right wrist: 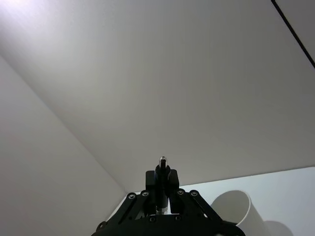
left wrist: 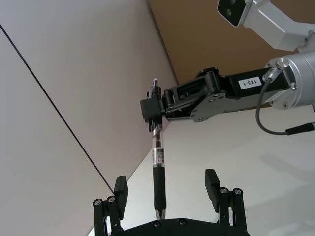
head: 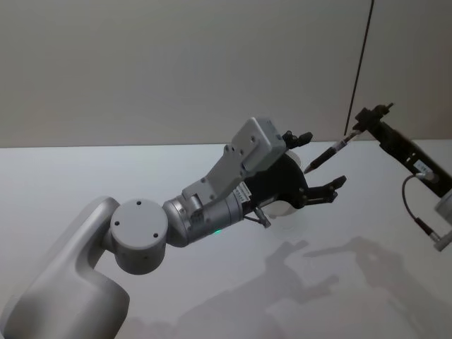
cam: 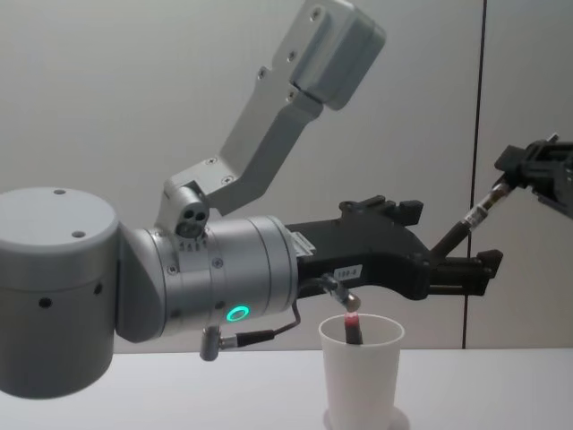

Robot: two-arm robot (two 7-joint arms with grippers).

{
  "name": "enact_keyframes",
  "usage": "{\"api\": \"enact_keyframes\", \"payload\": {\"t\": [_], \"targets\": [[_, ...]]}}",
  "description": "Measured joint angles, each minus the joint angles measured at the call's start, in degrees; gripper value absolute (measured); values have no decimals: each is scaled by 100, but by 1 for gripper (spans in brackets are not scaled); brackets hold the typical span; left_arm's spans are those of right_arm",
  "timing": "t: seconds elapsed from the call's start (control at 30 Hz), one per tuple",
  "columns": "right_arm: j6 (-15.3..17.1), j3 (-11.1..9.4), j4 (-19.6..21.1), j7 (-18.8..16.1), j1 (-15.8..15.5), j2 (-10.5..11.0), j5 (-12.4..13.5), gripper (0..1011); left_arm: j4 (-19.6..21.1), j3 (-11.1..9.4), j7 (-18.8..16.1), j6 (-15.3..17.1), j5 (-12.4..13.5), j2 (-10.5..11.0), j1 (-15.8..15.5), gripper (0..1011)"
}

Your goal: Place the pen into the pen holder.

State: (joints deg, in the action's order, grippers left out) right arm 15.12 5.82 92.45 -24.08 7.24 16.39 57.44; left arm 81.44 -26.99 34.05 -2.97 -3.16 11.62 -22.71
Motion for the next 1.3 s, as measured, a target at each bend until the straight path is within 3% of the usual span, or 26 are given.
{"api": "enact_keyframes", "payload": {"t": [0.63, 1.0, 1.3], "targets": [[-409, 0, -566, -404, 557, 111, -635, 132, 0, 0, 0, 0, 0, 0, 0, 1003], [-615, 100, -1047, -625, 972, 45, -997, 133, 0, 0, 0, 0, 0, 0, 0, 1003], [-737, 224, -1564, -1022, 1359, -42, -1363, 133, 0, 0, 0, 0, 0, 0, 0, 1003]]}}
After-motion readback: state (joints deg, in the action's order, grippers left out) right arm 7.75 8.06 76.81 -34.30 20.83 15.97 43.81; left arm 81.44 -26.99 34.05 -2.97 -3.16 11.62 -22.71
